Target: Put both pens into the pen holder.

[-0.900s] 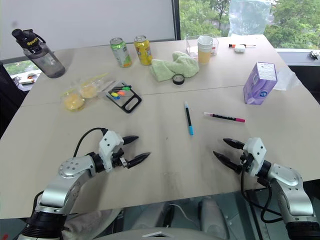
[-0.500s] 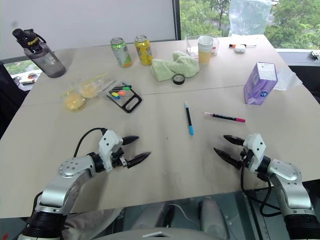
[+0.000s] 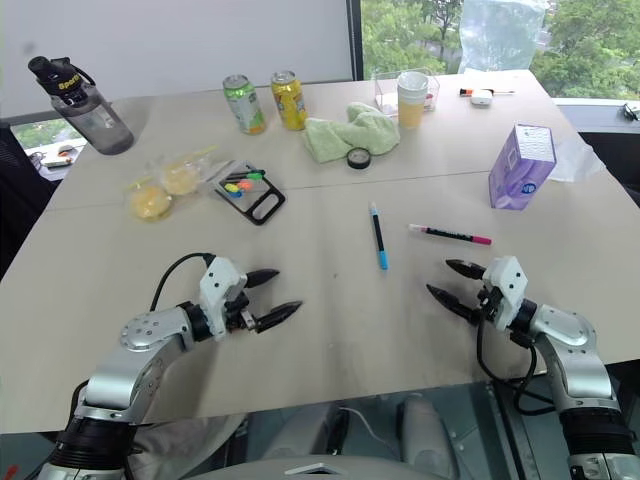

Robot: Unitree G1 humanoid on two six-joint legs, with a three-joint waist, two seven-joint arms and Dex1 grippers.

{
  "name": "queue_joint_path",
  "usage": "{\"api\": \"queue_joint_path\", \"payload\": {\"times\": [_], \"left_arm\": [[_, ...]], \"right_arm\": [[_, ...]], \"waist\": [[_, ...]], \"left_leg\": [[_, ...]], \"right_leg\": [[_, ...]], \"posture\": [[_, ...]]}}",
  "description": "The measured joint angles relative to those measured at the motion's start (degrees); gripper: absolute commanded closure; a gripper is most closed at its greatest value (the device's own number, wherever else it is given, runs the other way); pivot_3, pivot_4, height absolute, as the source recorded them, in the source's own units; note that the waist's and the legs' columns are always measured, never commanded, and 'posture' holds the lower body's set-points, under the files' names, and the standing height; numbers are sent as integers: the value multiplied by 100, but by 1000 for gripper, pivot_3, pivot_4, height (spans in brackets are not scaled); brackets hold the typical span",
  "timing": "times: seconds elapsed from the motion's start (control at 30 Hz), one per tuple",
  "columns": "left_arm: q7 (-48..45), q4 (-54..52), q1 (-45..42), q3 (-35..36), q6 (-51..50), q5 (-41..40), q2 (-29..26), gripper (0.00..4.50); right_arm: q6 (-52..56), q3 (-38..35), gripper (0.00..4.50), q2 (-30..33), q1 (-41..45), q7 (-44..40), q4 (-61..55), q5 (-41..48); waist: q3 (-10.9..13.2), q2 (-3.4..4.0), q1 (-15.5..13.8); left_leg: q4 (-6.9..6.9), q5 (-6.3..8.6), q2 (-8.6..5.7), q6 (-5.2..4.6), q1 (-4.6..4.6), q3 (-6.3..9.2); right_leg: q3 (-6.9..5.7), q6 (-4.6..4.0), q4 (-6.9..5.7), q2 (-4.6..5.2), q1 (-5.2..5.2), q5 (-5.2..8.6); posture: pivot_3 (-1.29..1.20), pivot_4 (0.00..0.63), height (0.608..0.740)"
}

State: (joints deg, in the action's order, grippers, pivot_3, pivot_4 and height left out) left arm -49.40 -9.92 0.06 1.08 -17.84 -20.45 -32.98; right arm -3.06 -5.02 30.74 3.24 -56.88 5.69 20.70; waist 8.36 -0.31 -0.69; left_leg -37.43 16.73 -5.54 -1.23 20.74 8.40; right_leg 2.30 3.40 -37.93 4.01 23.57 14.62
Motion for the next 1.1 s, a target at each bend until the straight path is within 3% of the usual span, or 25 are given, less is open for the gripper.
{"api": "queue_joint_path", "payload": {"times": [0.23,0.47,0.6,0.7,0.83,1.07,1.1], "left_arm": [[-902,-321,-492,404,-881,-1173,-694,40],[-1460,-439,-992,514,-1218,-1567,-1175,40],[-1753,-515,-1096,521,-1298,-1603,-1512,40],[-1826,-510,-1114,524,-1291,-1579,-1560,40],[-1833,-510,-1238,518,-1237,-1565,-1559,40],[-1835,-442,-1383,498,-1166,-1501,-1520,0],[-1835,-437,-1387,497,-1164,-1499,-1516,0]], "right_arm": [[-103,44,1143,149,857,-6,555,-290],[-184,473,1143,349,2428,284,1996,-1228],[-132,730,1143,405,2891,252,2562,-1568],[166,847,1143,440,3119,109,2808,-1637],[1322,1075,1143,590,3566,-174,2855,-1684],[2194,1115,4266,802,3436,-575,2330,-1575],[2220,1114,4391,807,3423,-577,2298,-1566]], "waist": [[4,1,76],[11,-5,181],[11,-5,178],[12,-4,171],[11,-4,155],[10,-7,112],[10,-7,116]], "left_leg": [[-2,-1,0,0,1,-4],[1,-1,2,1,12,-10],[8,-1,3,1,14,-7],[7,0,2,0,16,-8],[1,-1,2,1,12,-5],[-2,0,-1,0,18,3],[-2,0,-1,0,18,3]], "right_leg": [[0,0,-3,-2,4,0],[4,-1,0,-5,19,0],[2,-2,6,-5,21,0],[3,-2,9,-3,20,0],[1,-2,4,-2,15,0],[-1,-2,7,2,14,0],[-1,-2,7,2,14,0]], "posture": [[0,150,740],[0,150,740],[0,150,740],[0,150,740],[0,150,740],[0,150,740],[0,150,740]]}}
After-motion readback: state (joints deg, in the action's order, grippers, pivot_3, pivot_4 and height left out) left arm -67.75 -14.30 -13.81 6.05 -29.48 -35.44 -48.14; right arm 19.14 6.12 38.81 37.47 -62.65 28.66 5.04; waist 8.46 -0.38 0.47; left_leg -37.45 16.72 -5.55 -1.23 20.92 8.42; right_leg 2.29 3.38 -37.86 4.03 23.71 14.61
